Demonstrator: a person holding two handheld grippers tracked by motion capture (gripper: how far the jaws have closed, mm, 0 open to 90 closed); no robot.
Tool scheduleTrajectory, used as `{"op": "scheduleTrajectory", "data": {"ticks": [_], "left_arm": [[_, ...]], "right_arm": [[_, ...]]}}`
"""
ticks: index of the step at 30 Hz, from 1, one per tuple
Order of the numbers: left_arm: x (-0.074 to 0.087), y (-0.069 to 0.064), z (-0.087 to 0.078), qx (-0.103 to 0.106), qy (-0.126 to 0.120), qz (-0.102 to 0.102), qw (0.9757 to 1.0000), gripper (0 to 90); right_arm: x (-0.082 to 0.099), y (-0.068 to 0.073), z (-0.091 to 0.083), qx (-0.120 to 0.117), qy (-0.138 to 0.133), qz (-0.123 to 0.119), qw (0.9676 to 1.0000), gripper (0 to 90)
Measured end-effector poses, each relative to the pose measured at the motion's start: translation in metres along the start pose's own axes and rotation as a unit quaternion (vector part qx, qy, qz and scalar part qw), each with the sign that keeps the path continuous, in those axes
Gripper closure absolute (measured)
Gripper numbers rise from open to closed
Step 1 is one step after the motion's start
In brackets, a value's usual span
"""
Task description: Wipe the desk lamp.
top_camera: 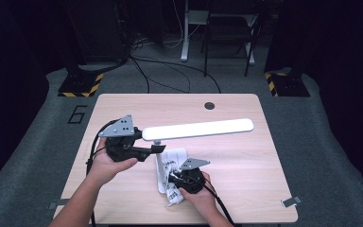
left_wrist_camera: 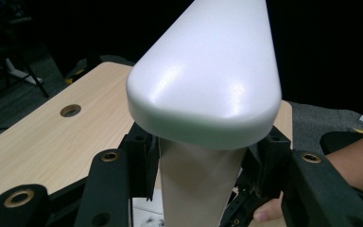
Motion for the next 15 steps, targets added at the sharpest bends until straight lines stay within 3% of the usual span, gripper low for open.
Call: {"op": "scheduleTrajectory", "data": {"ticks": [4,6,9,11,15], "left_arm": [[0.0,-0.001,0.0,-0.002,-0.002,-0.001,1.0,52.8],[0.0,-0.001,0.0,-0.002,-0.002,-0.001,1.0,52.7],[0.0,-0.001,0.0,-0.003,0.0,0.0,1.0,52.8],[0.0,-0.001,0.0,-0.004,0.0,0.0,1.0,52.8],[0.0,-0.001,0.0,-0.005,0.0,-0.002,1.0,52.8]], "right_arm": [[-0.021,0.008,-0.015,-0.004,-0.032,-0.011,0.9994,81.0],[-0.041,0.014,-0.031,-0.02,-0.069,-0.014,0.9973,80.9],[-0.054,0.02,-0.041,-0.024,-0.087,-0.016,0.9957,80.9],[-0.073,0.026,-0.053,-0.031,-0.122,-0.03,0.9916,80.8],[-0.091,0.03,-0.064,-0.033,-0.144,-0.038,0.9883,80.8]]}}
Point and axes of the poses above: each handheld gripper's, and its own axes: z roughly forward along the jaws, x roughly out of its underside, y roughly to its left, the point moved 4 cm from there along z, roughly forward along the jaws, and after that the axes turned 3 degrees about -y, right-handed, at the moved point
